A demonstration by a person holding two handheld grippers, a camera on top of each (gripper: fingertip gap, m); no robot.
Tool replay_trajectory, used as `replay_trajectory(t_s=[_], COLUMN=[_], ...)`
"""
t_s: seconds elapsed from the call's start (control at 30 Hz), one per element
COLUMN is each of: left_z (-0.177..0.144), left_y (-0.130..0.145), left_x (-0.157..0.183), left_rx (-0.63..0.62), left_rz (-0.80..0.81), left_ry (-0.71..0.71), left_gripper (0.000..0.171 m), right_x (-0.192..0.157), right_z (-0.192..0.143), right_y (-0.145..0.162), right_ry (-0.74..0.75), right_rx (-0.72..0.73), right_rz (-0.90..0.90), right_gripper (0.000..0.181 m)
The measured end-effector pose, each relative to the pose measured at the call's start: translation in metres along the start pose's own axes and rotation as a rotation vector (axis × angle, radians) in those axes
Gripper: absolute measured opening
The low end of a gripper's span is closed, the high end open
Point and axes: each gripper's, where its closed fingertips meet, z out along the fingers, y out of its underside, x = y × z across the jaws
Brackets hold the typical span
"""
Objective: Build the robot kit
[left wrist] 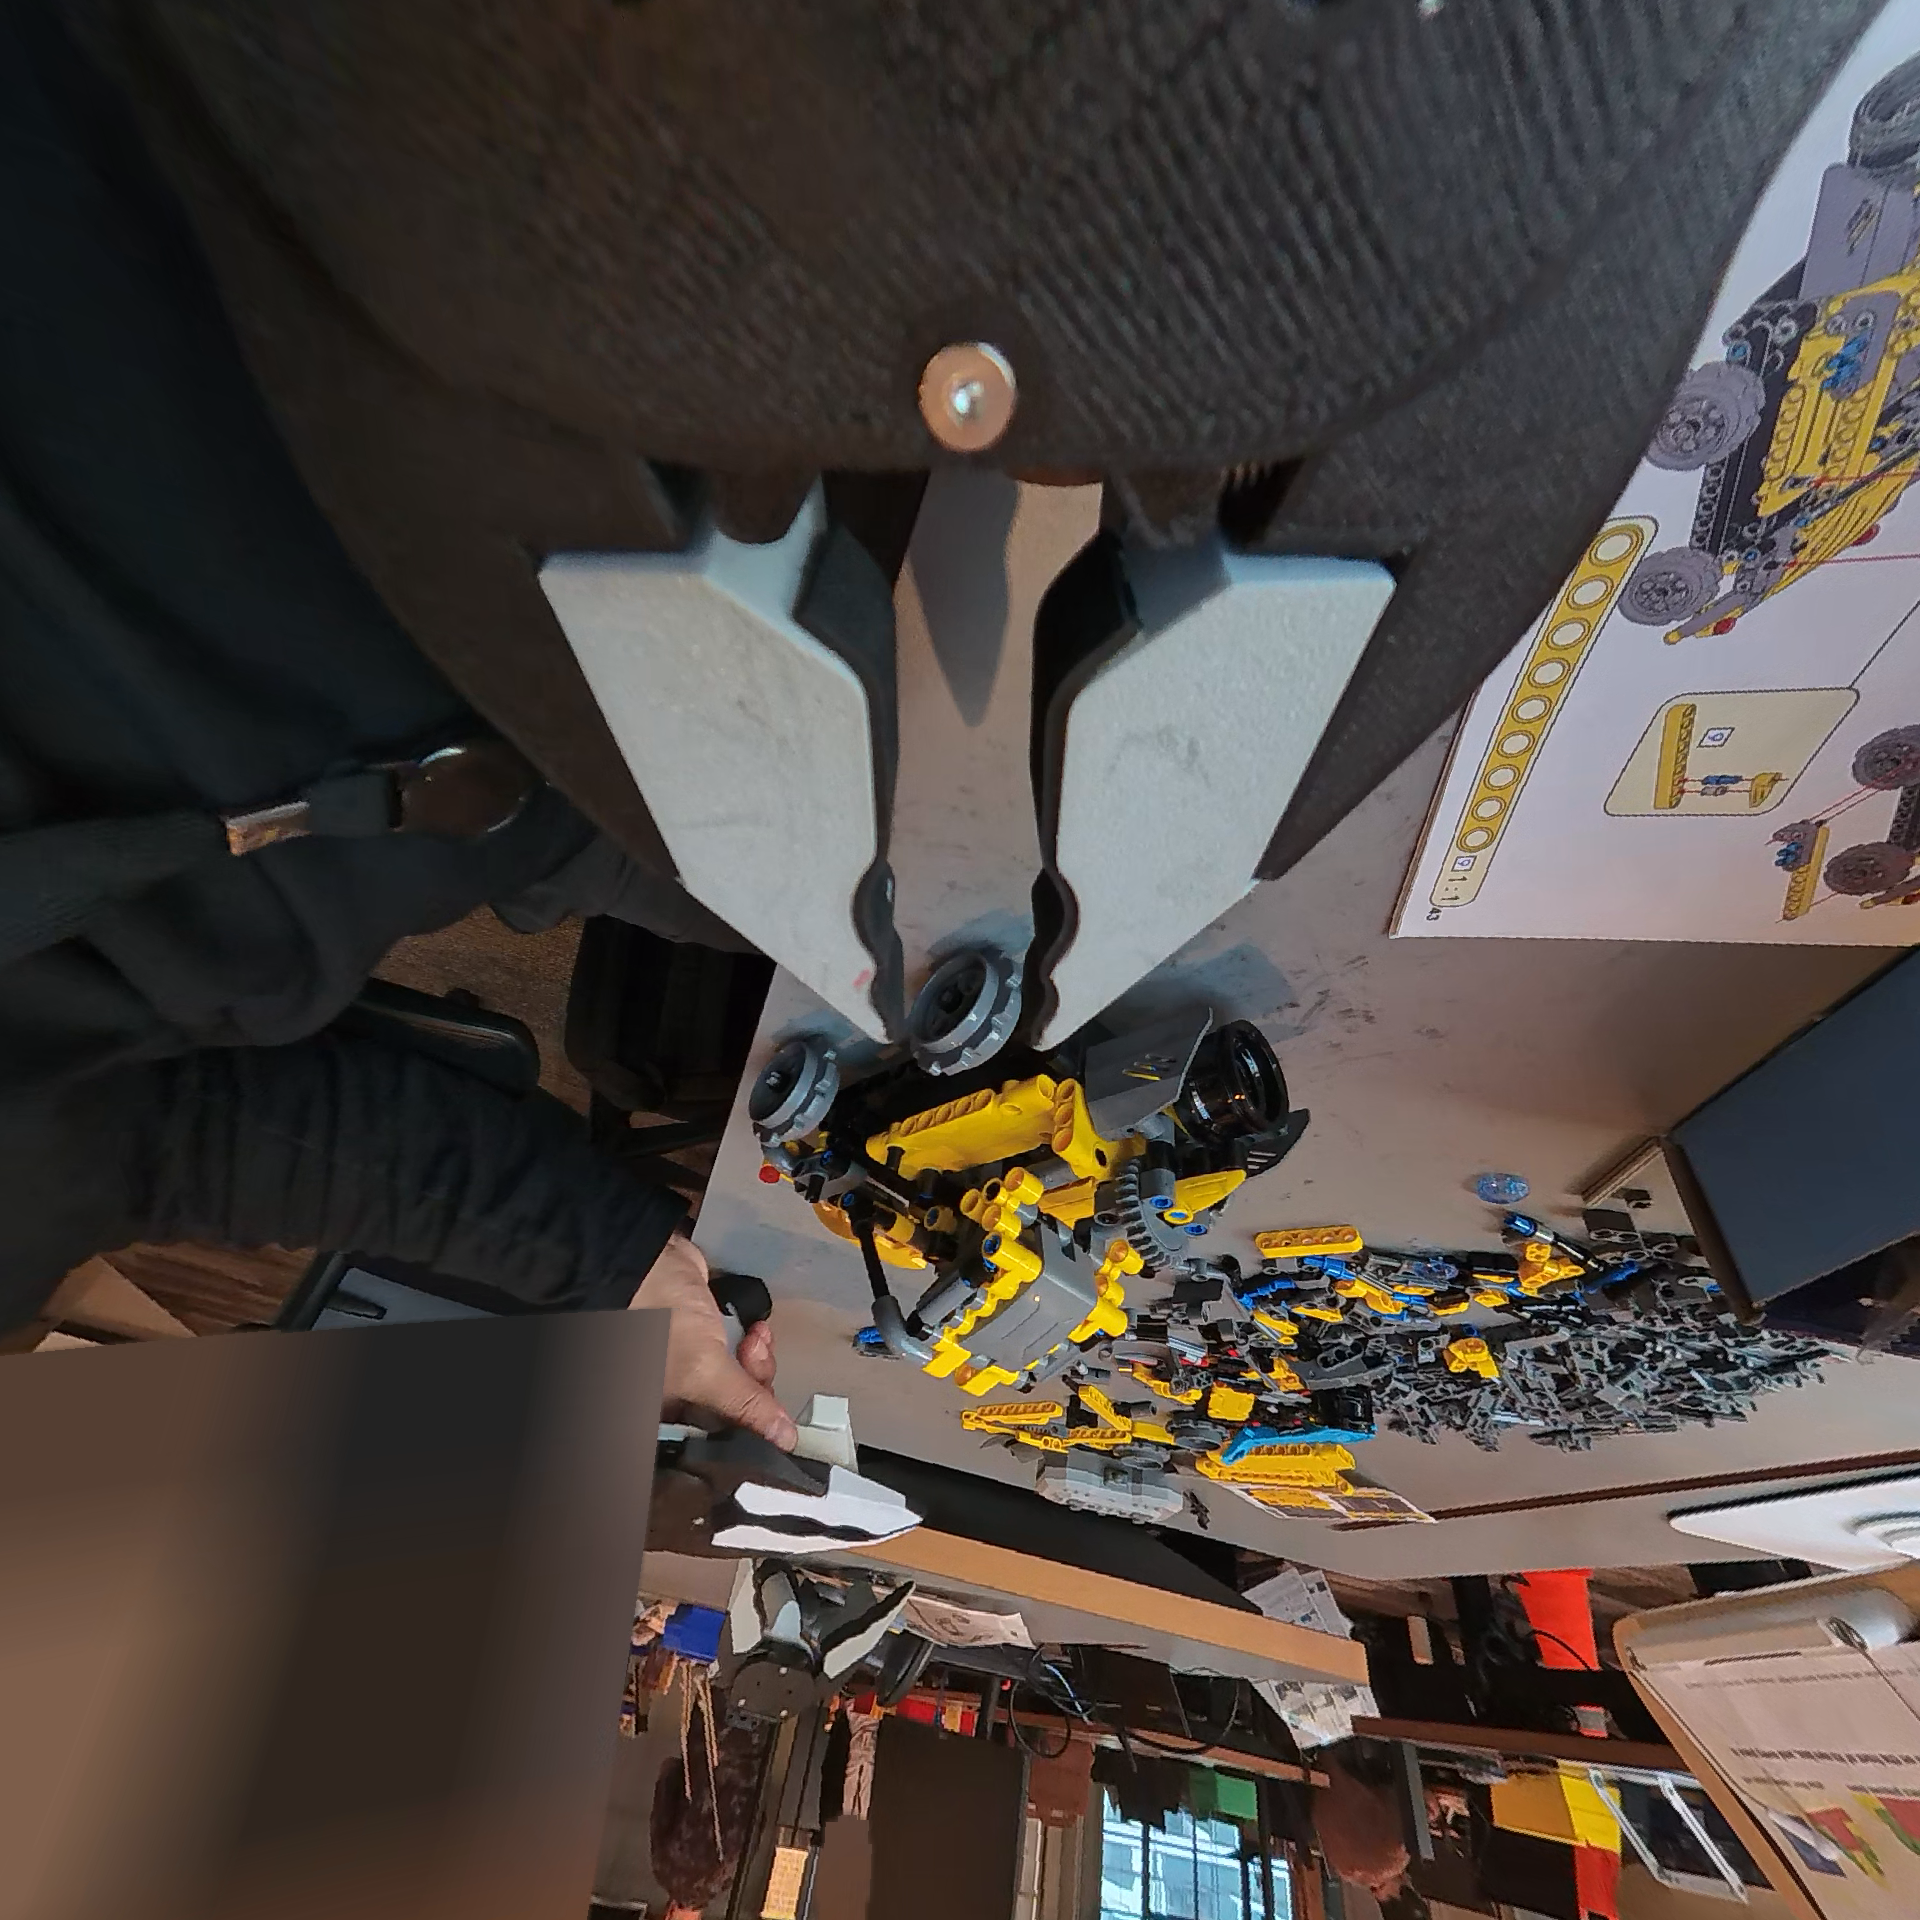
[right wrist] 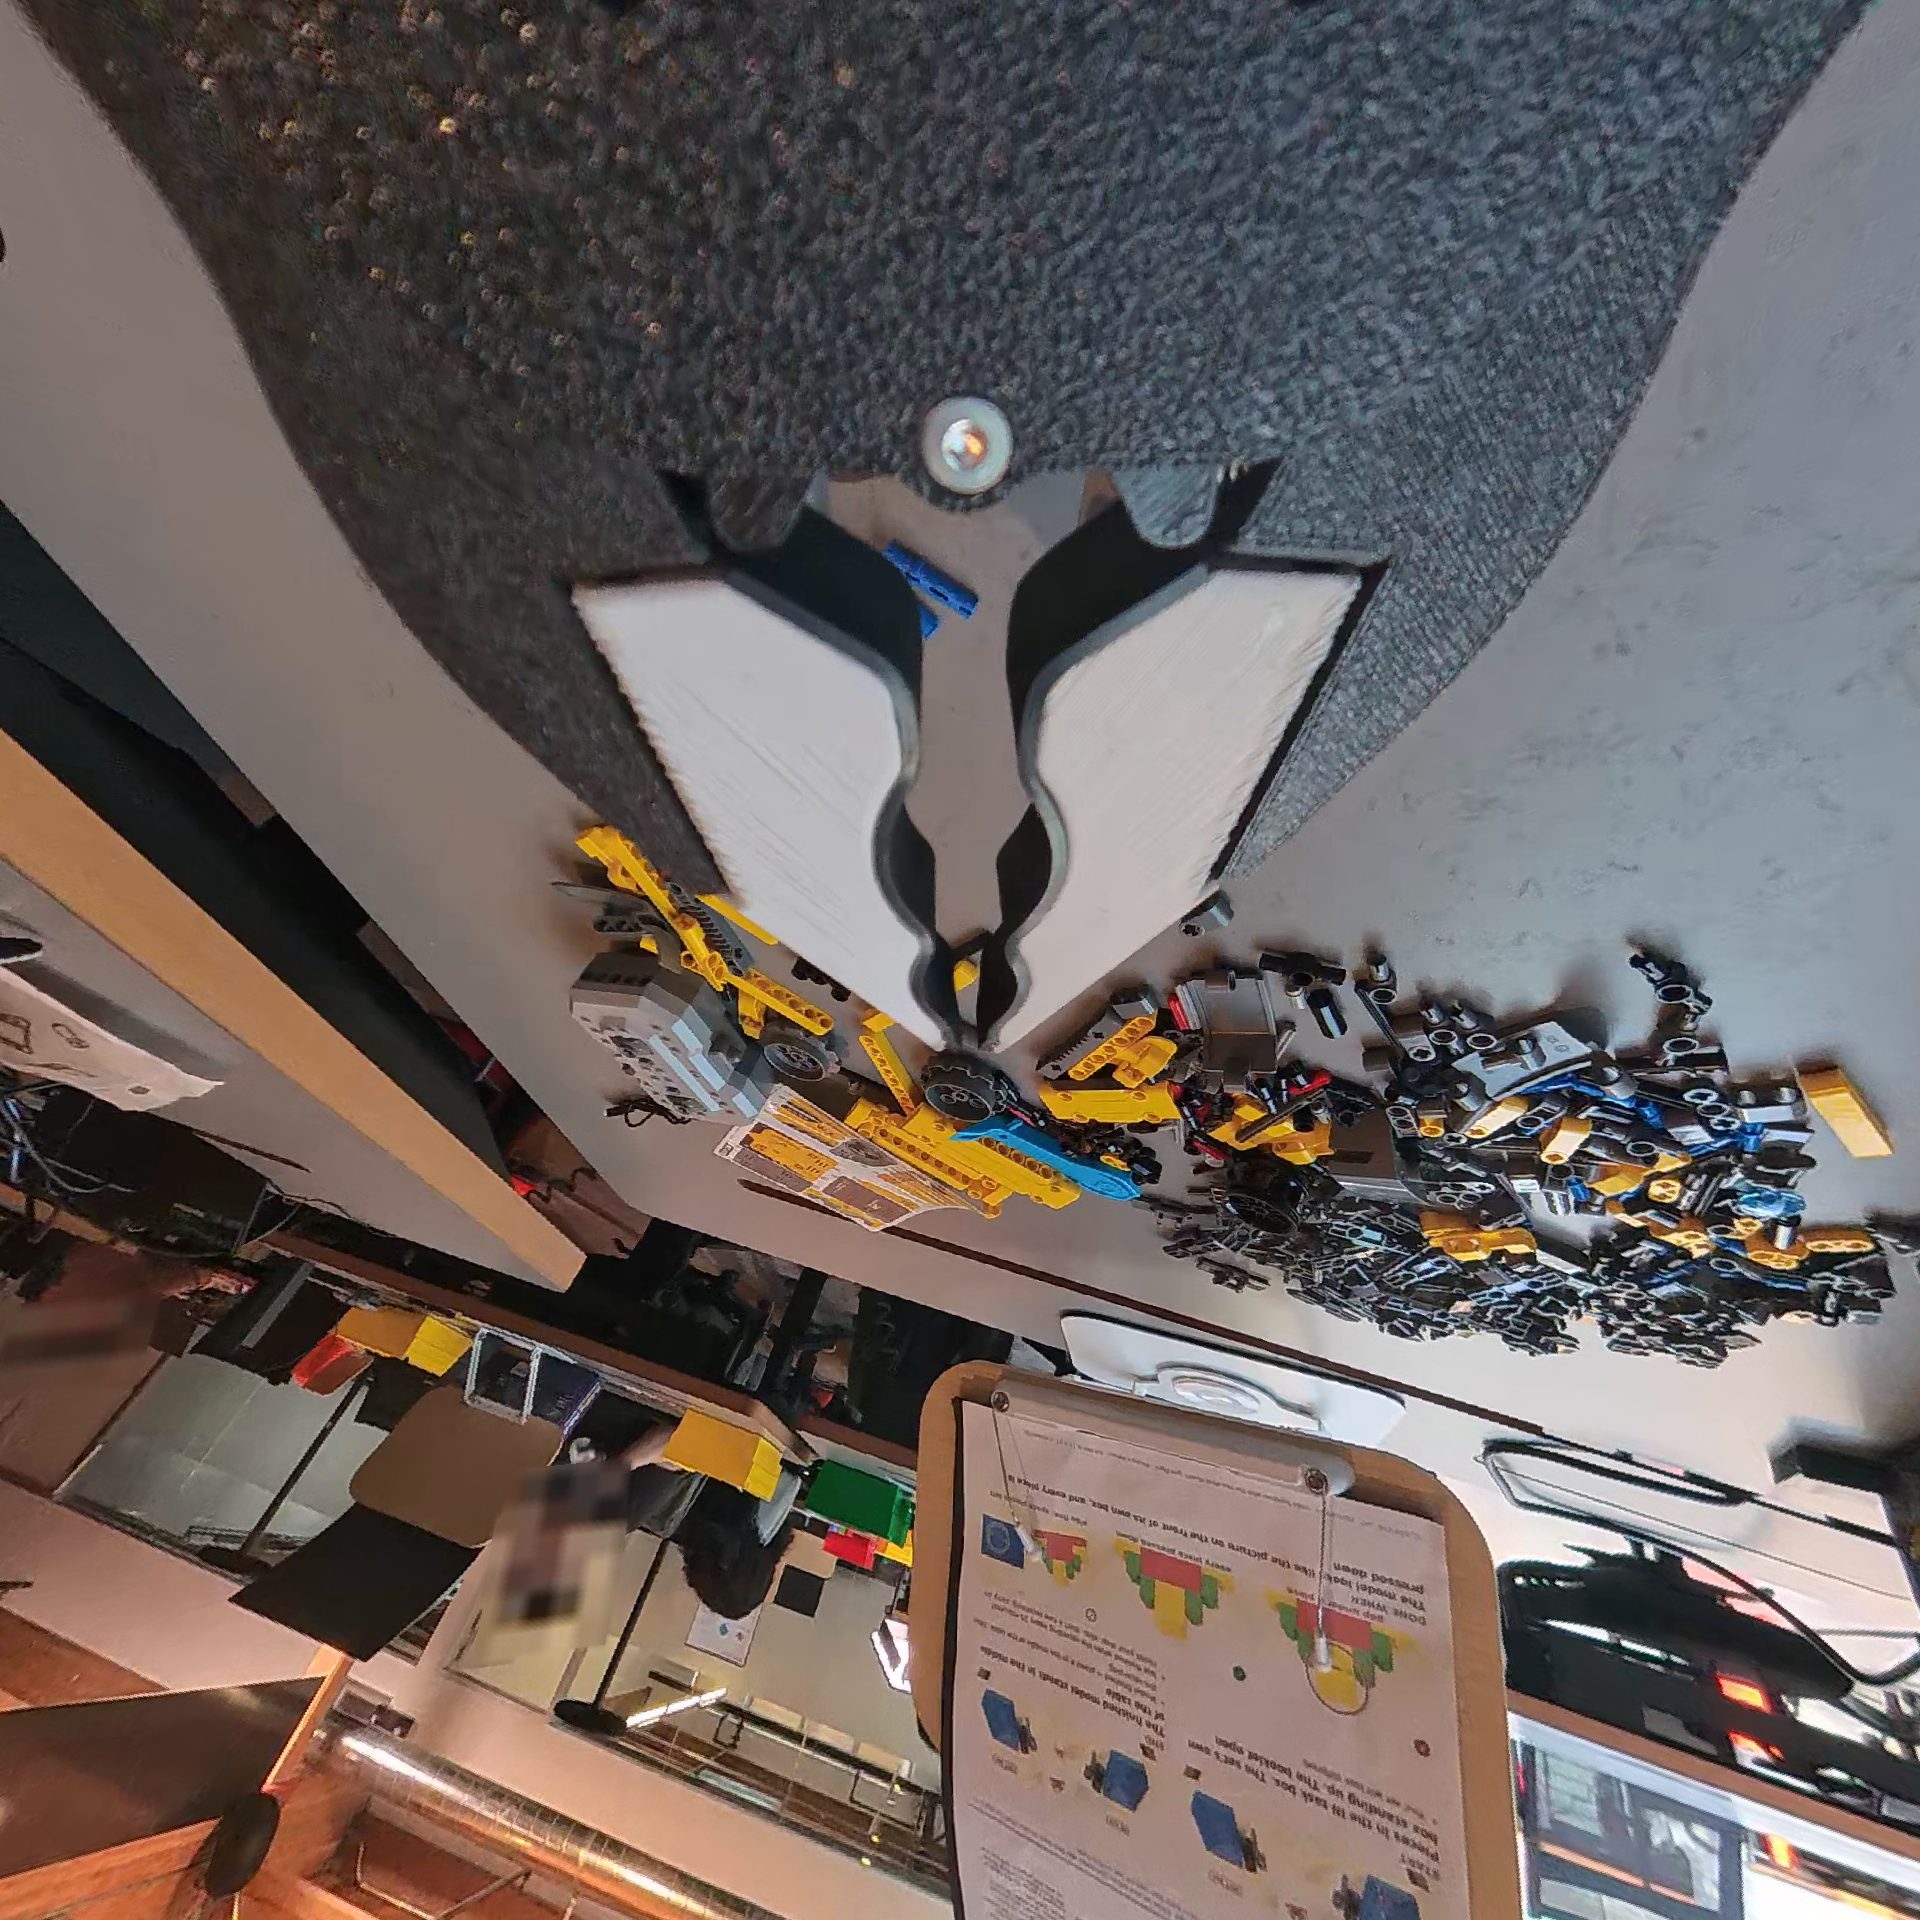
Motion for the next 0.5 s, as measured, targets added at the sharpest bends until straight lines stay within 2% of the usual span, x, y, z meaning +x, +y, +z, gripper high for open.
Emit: replay_trajectory(t_s=[0.5], left_z=[0.0006], left_y=[0.0008], left_x=[-0.0006], left_rx=[-0.005], left_rz=[-0.001], left_ry=[-0.006], left_gripper=[0.02], right_x=[-0.0006], right_z=[0.0011], right_y=[0.0009], right_ry=[0.014], right_rx=[-0.008], right_rz=[-0.022], right_gripper=[0.006])
